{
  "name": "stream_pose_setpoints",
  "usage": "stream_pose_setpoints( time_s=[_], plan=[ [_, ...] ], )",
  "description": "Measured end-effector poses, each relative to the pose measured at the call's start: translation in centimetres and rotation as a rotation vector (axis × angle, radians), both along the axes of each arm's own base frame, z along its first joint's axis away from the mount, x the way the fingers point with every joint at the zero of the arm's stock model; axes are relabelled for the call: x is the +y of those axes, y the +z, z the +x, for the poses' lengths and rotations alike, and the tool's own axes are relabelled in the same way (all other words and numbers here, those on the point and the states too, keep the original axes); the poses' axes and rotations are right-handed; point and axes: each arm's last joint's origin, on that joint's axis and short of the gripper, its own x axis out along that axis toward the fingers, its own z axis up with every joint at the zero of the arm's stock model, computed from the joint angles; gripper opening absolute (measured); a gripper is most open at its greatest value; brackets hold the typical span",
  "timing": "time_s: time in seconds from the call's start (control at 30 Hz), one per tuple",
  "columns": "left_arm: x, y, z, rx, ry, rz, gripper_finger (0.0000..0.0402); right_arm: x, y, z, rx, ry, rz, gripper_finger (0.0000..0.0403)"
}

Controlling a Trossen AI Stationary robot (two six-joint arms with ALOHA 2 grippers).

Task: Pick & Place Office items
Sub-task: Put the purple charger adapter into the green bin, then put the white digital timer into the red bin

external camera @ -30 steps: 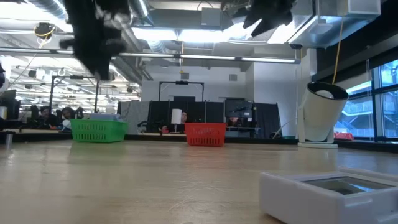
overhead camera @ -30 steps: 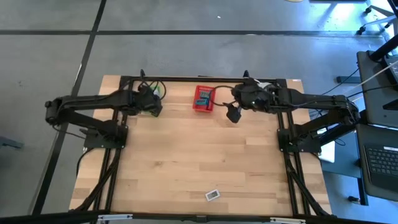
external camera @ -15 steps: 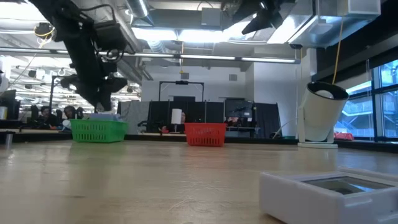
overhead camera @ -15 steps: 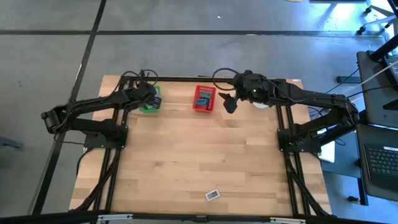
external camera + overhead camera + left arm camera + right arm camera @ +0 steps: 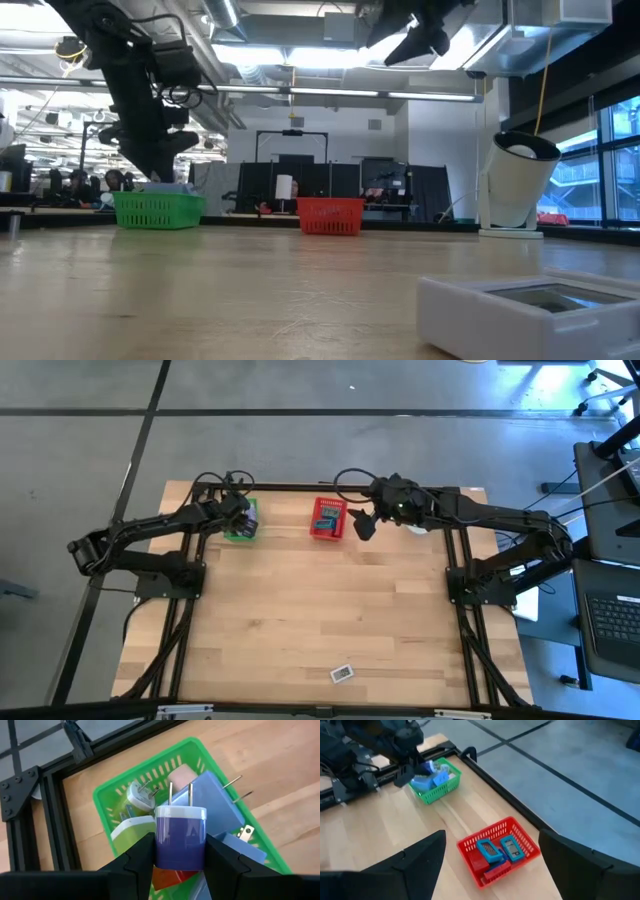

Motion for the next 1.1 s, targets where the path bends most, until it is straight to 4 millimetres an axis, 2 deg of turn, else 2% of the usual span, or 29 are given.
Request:
stream_pose_setpoints(
  time_s=[0.17,0.53,0.7,0.87,0.97,1.1],
  plan=[
    [0.0,0.0,0.0,-0.001,-0.003,-0.005,0.0146,-0.1,-0.2,0.4,-0.001,0.005,-0.007,0.032],
    [0.0,0.3,0.1,-0.017,-0.017,-0.016,0.019,0.1,-0.5,1.0,0.011,0.13,-0.003,0.032],
    [0.5,3.0,1.1,-0.114,-0.068,0.006,0.0197,0.1,-0.5,1.0,0.011,0.135,0.001,0.032],
    [0.9,6.7,1.7,-0.237,-0.096,0.064,0.0195,0.2,-0.5,1.0,-0.017,0.115,0.055,0.032],
    [0.6,8.4,2.1,-0.333,-0.118,0.069,0.0191,0.2,-0.5,1.0,-0.053,0.079,0.137,0.032],
    [-0.3,9.8,2.9,-0.47,-0.155,0.045,0.0185,0.6,-0.6,1.1,-0.056,0.164,0.201,0.032]
  ],
)
